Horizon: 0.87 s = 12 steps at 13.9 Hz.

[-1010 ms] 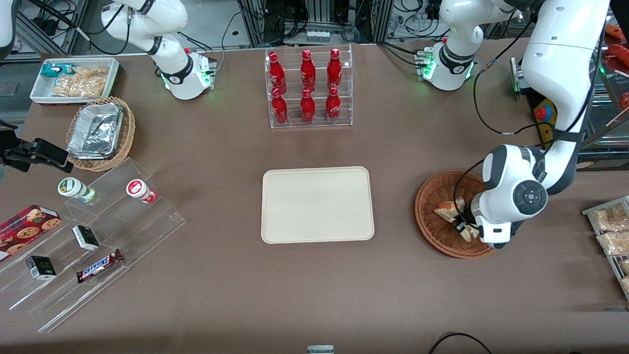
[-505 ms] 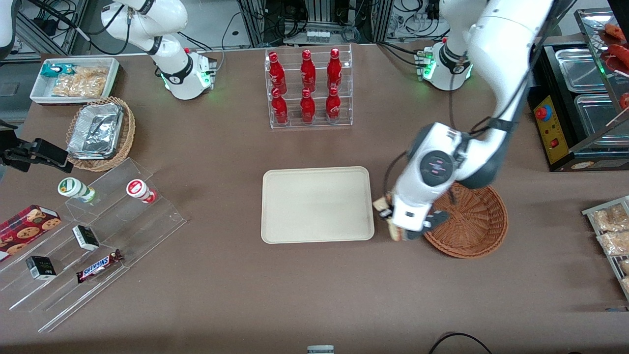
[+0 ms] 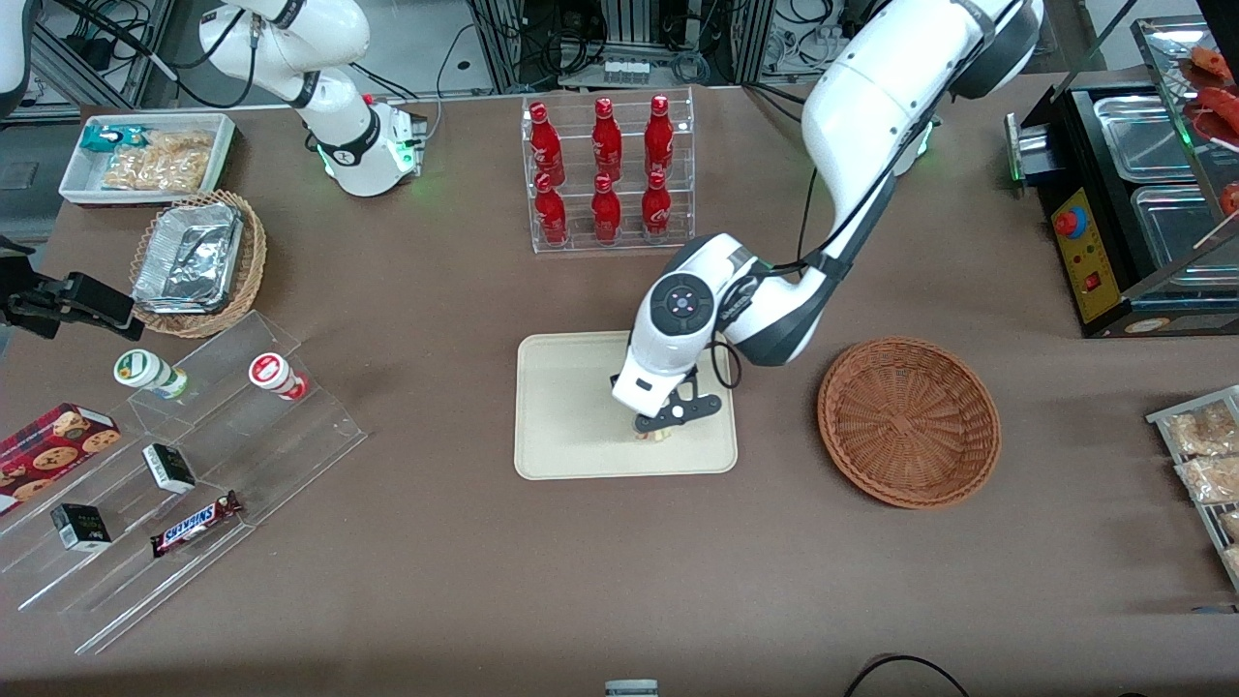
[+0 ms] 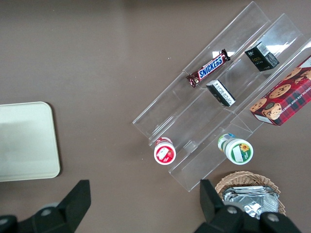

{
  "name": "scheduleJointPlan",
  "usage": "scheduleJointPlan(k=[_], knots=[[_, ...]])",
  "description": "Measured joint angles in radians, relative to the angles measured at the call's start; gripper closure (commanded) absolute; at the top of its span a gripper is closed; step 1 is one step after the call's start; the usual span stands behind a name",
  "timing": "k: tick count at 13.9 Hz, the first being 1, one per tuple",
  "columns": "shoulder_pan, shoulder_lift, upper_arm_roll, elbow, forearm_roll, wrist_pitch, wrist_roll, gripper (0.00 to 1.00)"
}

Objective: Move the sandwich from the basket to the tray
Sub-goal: 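Lift the sandwich and carry it over the cream tray, then lower the sandwich onto the tray and open the left gripper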

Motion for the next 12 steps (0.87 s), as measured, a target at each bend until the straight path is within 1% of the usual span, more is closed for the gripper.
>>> scheduleJointPlan(k=[2,3,4,5,6,9,12], knots=[[-0.019,0.024,0.000,0.016,0.000,0.015,0.000,0.75],[-0.028,0.034,0.000,0.021,0.000,0.016,0.000,0.63],[-0.034,0.043,0.000,0.027,0.001,0.017,0.000,0.42],[-0.039,0.052,0.000,0.034,0.006,0.017,0.000,0.26],[-0.044,0.059,0.000,0.039,0.018,0.017,0.000,0.00],[-0.049,0.065,0.009,0.052,0.043,0.018,-0.010,0.00],[-0.048,0.064,0.031,0.094,0.085,0.018,-0.011,0.00]])
